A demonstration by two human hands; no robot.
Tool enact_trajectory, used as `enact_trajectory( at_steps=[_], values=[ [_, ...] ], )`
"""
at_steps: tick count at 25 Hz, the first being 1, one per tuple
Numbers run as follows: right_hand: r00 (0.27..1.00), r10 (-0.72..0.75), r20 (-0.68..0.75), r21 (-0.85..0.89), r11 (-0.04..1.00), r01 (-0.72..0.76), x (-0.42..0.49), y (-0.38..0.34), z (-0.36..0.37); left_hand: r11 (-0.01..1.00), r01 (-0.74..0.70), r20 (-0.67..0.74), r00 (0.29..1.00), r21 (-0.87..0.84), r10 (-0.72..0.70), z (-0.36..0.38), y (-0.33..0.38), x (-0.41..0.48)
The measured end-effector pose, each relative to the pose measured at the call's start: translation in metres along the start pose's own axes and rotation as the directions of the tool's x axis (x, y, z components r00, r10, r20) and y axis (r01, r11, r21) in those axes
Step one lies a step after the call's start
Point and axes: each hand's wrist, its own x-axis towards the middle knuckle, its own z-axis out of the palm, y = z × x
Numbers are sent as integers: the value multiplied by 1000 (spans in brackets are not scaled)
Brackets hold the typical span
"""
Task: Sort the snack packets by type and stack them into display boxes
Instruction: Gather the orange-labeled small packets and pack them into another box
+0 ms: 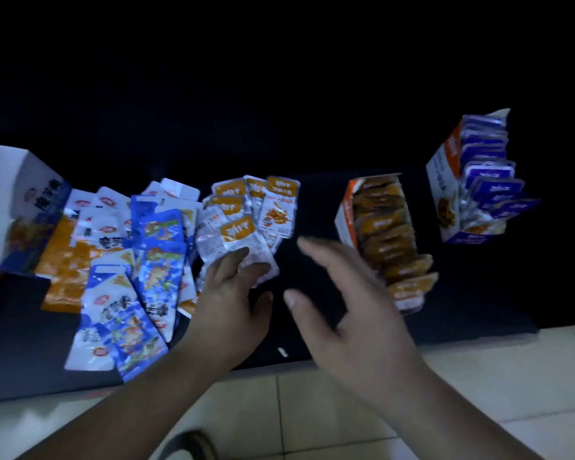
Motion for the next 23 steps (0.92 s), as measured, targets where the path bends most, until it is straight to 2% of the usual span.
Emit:
enact_trajectory(
  at_steps=[1,2,4,5,7,9,11,13,17,20,22,23],
  values=[
    [991,103,88,74,991,-109,3,0,17,992,-42,26,999,120,39,-8,-12,11],
    [963,209,167,115,967,-229,7,3,32,971,-61,109,993,231,36,-15,-22,24],
    [900,356,250,77,920,-385,22,18,52,933,-23,288,954,358,-87,-20,-30,47],
    [899,369,236,36,921,-388,35,24,59,929,-5,353,926,370,-136,-12,-35,56],
    [920,338,201,-67,941,-331,65,32,70,940,-36,420,900,338,-117,12,-44,62],
    [892,347,291,-208,933,-295,96,37,82,949,-72,373,927,306,-50,32,-53,54],
    [814,408,414,-376,891,-255,117,45,94,987,-54,273,962,150,11,37,-54,41],
    [753,453,477,-473,854,-215,121,54,101,997,-67,178,982,-27,70,32,-47,31],
    [747,442,496,-435,872,-226,100,57,91,955,-136,83,983,-263,162,28,-43,18],
    [740,435,514,-394,885,-246,74,58,75,868,-205,45,967,-453,252,23,-32,2],
    [765,406,500,-294,911,-291,59,57,65,872,-213,-32,974,-440,222,15,-35,-9],
    [787,410,460,-234,912,-338,53,56,60,920,-194,-95,981,-339,172,12,-42,-13]
  ],
)
